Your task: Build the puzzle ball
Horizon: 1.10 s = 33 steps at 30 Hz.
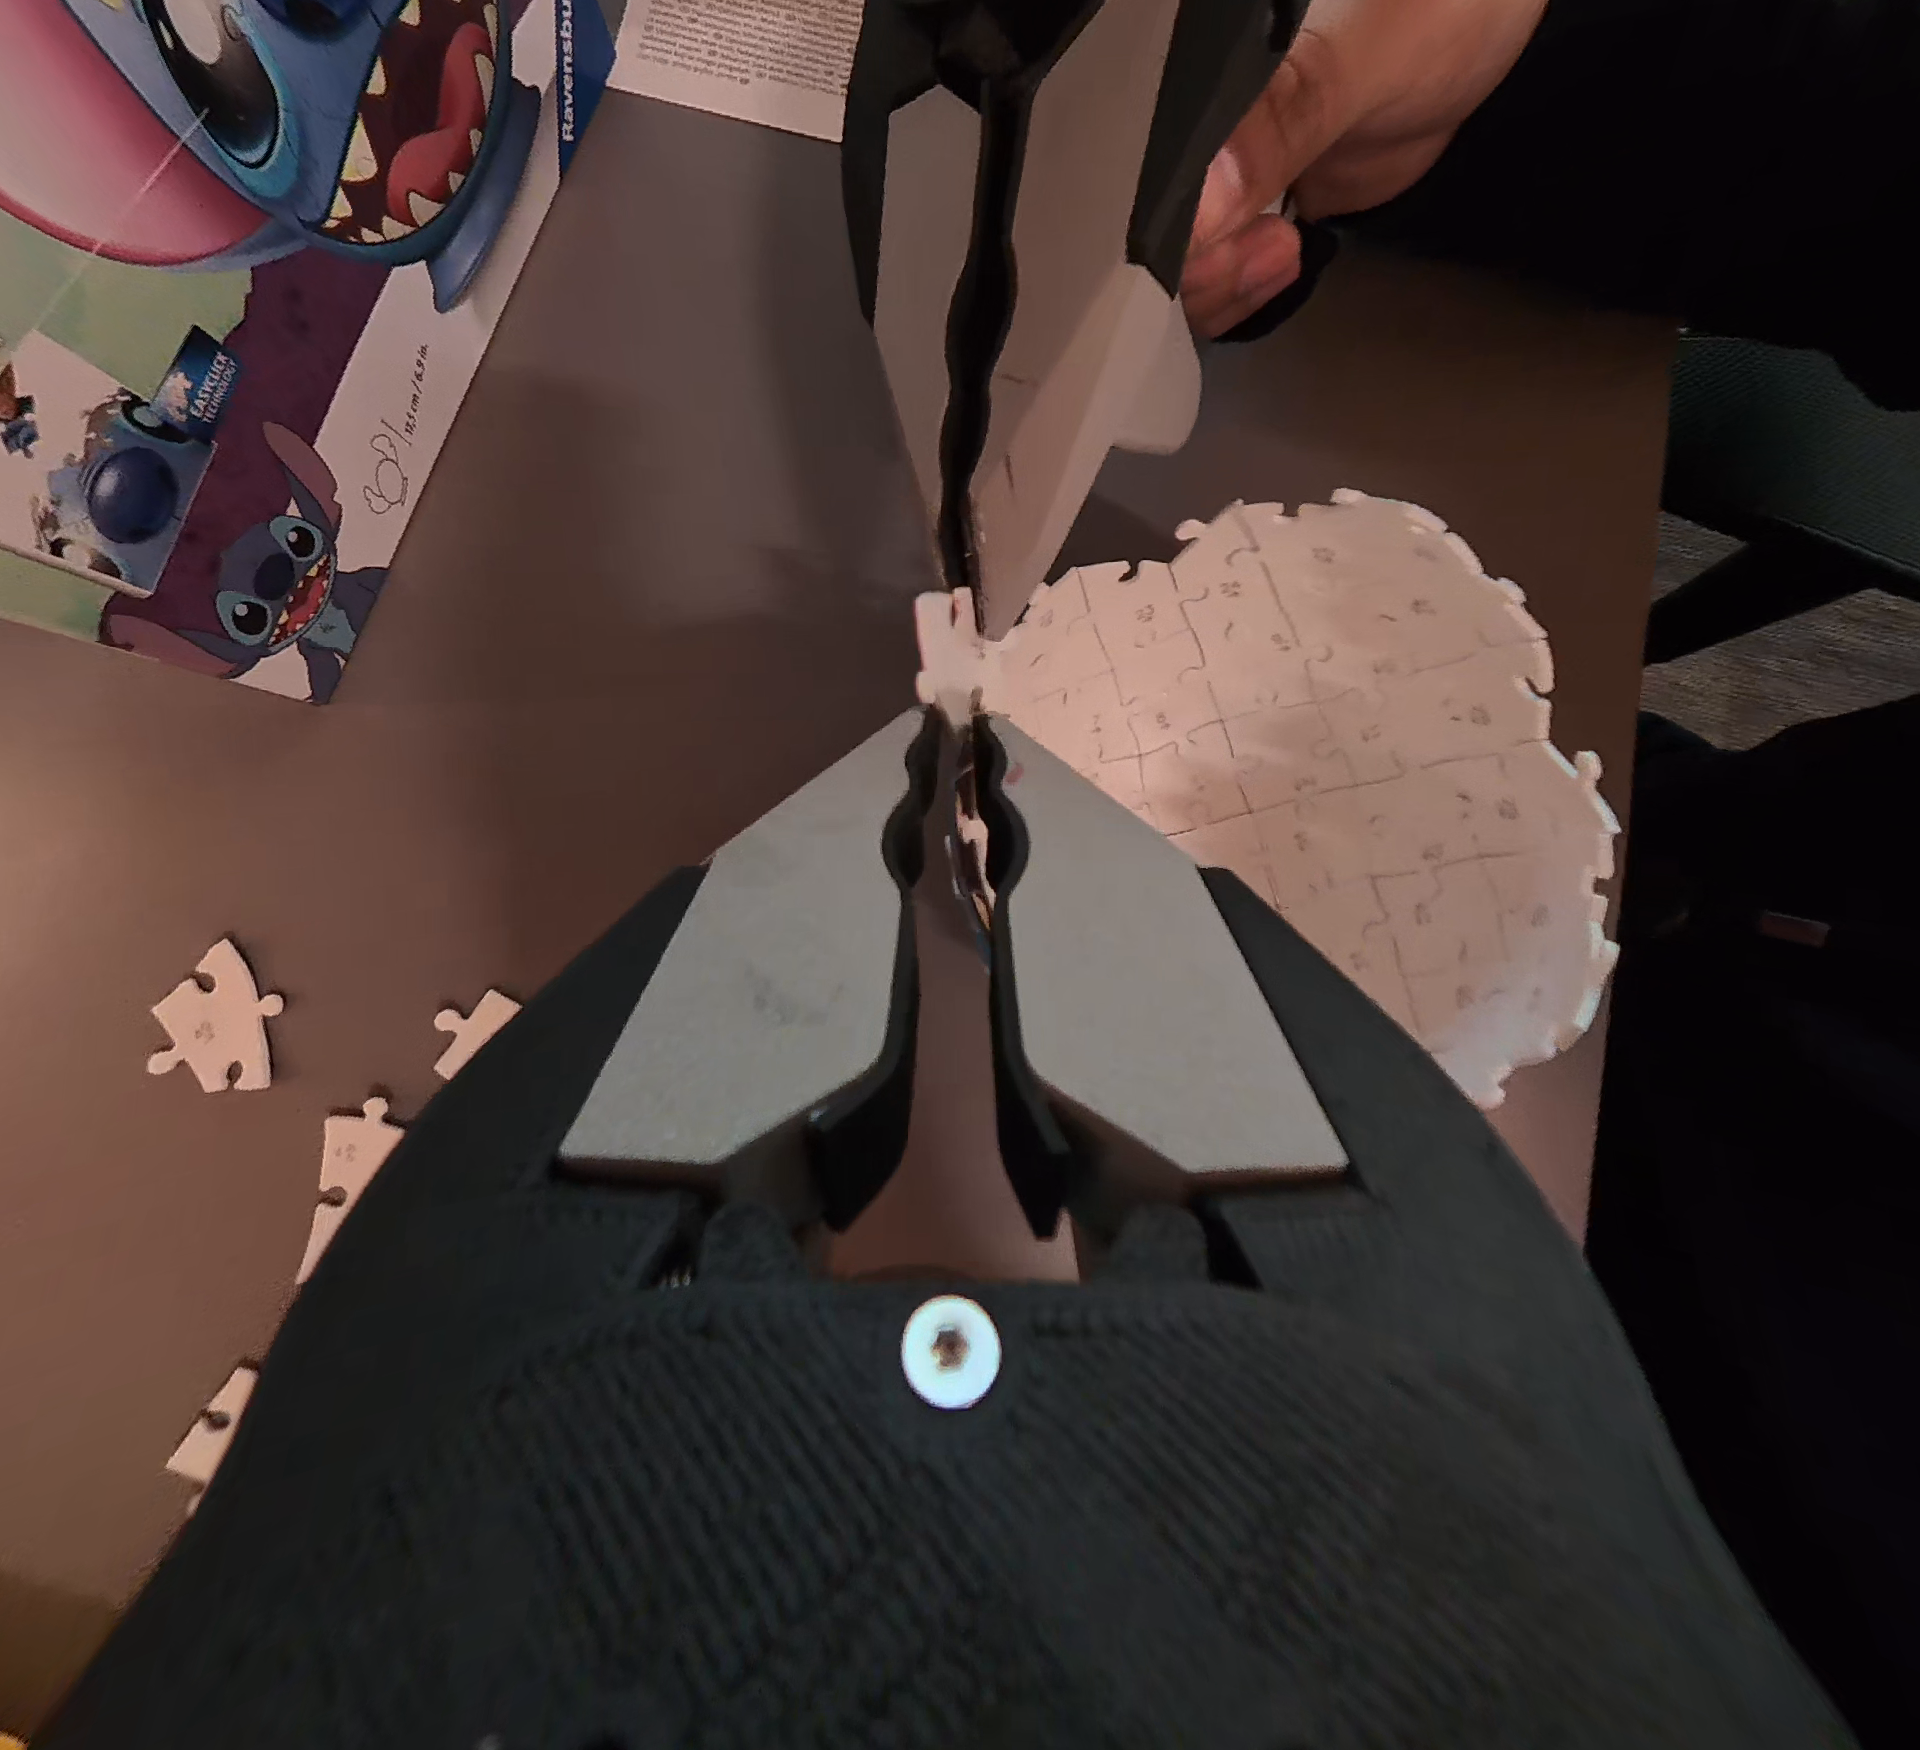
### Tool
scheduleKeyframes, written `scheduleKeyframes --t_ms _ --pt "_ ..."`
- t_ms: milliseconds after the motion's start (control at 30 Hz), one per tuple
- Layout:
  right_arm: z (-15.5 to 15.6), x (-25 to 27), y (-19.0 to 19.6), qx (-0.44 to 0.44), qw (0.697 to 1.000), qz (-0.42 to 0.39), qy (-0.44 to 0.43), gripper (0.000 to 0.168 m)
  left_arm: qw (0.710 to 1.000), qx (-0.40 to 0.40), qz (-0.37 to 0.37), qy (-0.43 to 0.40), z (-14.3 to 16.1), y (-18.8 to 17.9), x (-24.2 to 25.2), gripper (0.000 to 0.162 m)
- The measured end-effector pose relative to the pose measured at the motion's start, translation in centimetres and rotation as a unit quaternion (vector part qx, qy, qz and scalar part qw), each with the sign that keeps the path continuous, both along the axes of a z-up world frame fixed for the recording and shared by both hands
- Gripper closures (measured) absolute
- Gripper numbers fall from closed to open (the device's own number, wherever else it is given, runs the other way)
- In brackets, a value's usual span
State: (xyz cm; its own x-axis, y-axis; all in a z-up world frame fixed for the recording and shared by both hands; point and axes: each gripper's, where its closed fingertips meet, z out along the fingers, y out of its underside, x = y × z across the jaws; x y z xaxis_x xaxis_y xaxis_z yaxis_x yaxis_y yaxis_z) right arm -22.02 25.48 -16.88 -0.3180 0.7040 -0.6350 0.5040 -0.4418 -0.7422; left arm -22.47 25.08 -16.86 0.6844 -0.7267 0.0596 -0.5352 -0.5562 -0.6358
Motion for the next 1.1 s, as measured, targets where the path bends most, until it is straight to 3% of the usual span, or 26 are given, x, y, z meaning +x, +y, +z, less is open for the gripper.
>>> scheduleKeyframes --t_ms 267,700,1100 --pt "-0.3 0.1 -0.5 -0.006 1.0 0.013 -0.009 0.162 1.0 -0.007 -0.001 -0.023 0.5 -0.1 0.1 0.159" --pt "0.5 -0.1 0.2 -0.001 1.0 -0.006 0.013 0.168 1.0 -0.02 -0.014 0.001 -0.2 -0.8 -0.2 0.156" --pt "0.6 0.2 -0.4 -0.016 1.0 0.014 0.012 0.168 0.999 -0.009 -0.013 -0.034 1.1 -0.6 0.2 0.159"
